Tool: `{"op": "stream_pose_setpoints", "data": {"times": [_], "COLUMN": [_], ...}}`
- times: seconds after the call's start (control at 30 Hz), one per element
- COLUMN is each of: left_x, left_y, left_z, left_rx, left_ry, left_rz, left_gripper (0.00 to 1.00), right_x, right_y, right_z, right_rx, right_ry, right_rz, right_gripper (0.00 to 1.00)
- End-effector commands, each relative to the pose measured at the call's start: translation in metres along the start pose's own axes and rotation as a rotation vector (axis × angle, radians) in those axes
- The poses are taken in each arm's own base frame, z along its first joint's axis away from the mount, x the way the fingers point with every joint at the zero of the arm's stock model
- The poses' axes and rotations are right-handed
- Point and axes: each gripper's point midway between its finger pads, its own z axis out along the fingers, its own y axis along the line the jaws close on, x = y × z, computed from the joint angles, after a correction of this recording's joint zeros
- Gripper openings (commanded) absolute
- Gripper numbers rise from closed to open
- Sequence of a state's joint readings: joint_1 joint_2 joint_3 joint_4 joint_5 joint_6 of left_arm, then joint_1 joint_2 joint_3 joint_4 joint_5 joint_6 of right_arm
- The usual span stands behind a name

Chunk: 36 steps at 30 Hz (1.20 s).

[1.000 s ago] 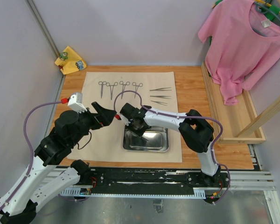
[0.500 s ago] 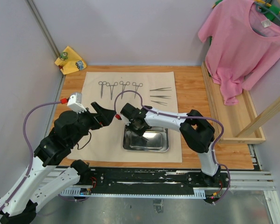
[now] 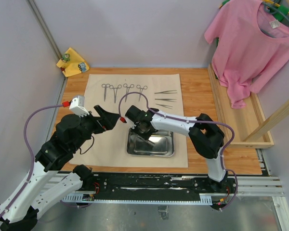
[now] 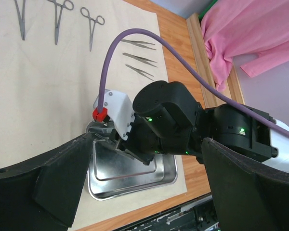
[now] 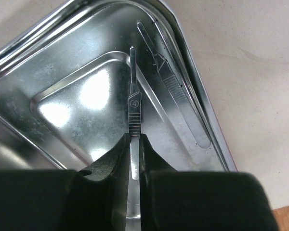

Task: Open and lay out the surgical kit
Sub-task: Pick up the medical item from the container.

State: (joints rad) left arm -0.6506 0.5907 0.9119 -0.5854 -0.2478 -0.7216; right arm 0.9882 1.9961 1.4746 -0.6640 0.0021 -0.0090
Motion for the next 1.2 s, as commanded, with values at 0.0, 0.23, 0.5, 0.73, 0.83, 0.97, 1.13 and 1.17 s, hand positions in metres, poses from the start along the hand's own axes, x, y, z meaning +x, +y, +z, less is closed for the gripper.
{"op": "stream_pose_setpoints", "data": {"times": [0.0, 0.23, 0.5, 0.73, 0.83, 0.97, 1.13, 1.17], "left_x": [-0.006, -0.007, -0.008, -0.012, -0.013, -0.011, -0.013, -0.014], "left_y": [-0.004, -0.004, -0.005, -0.005, -0.004, -0.006, -0.013, -0.016], "left_z": [-0.002, -0.003, -0.004, -0.007, -0.008, -0.006, -0.005, -0.005], "left_rx": [0.015, 0.017, 0.019, 0.018, 0.017, 0.025, 0.033, 0.038], "left_ry": [-0.025, -0.028, -0.032, -0.043, -0.045, -0.035, -0.011, -0.006], "left_rz": [0.003, 0.0, 0.002, 0.007, 0.008, 0.011, 0.036, 0.041], "left_gripper": [0.99, 0.99, 0.99, 0.99, 0.99, 0.99, 0.99, 0.99], "right_x": [-0.006, -0.01, -0.022, -0.045, -0.057, -0.074, -0.071, -0.071], "right_y": [0.004, 0.008, -0.004, -0.039, -0.058, -0.088, -0.129, -0.135], "right_z": [-0.027, -0.043, -0.069, -0.084, -0.086, -0.083, -0.075, -0.074], "right_rx": [0.005, -0.029, -0.004, 0.014, 0.031, 0.049, 0.059, 0.056], "right_ry": [-0.038, -0.057, -0.094, -0.15, -0.165, -0.169, -0.148, -0.15], "right_rz": [-0.037, -0.066, -0.081, -0.029, -0.023, -0.025, -0.083, -0.097], "right_gripper": [0.05, 0.05, 0.05, 0.05, 0.06, 0.06, 0.06, 0.05]}}
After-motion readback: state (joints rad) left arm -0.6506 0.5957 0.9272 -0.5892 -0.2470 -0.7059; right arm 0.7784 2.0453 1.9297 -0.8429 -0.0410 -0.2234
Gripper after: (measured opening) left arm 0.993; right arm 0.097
